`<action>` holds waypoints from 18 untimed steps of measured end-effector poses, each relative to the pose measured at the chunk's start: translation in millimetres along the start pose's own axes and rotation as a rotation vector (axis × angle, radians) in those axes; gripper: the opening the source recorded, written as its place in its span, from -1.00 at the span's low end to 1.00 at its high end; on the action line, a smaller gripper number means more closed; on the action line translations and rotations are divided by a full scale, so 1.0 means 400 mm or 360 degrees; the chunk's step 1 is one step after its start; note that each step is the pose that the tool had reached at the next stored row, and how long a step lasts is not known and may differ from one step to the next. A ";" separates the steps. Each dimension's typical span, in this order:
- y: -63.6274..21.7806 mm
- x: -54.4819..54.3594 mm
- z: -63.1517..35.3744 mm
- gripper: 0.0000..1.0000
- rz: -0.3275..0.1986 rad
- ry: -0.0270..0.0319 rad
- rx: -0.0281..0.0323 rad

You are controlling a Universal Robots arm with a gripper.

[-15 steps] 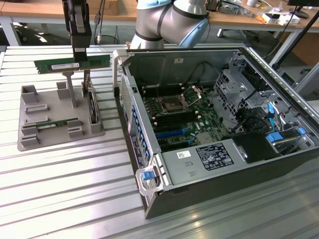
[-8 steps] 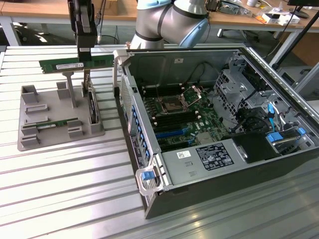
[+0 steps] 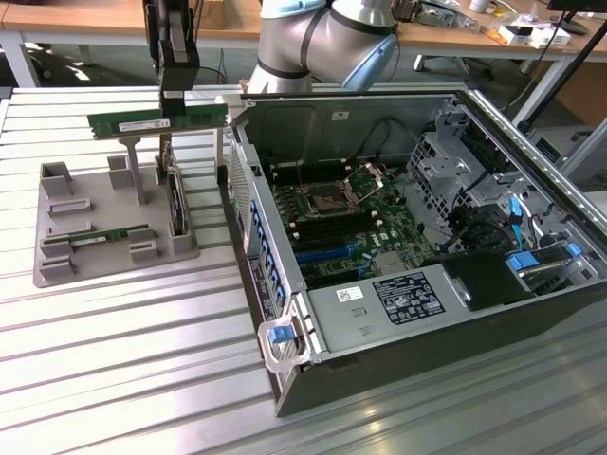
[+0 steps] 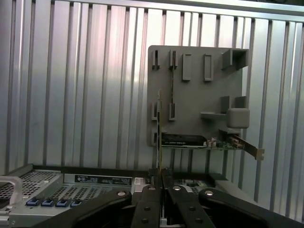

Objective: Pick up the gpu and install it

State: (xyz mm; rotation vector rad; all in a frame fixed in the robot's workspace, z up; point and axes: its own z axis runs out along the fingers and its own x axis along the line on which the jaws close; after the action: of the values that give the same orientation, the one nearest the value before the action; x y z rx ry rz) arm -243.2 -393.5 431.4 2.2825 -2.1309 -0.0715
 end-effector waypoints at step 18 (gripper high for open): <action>-0.065 0.004 -0.003 -0.76 0.0000 0.00001 -0.00001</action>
State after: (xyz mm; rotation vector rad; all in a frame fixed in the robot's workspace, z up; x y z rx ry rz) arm -217.3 -393.5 431.4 2.2824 -2.1308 -0.0715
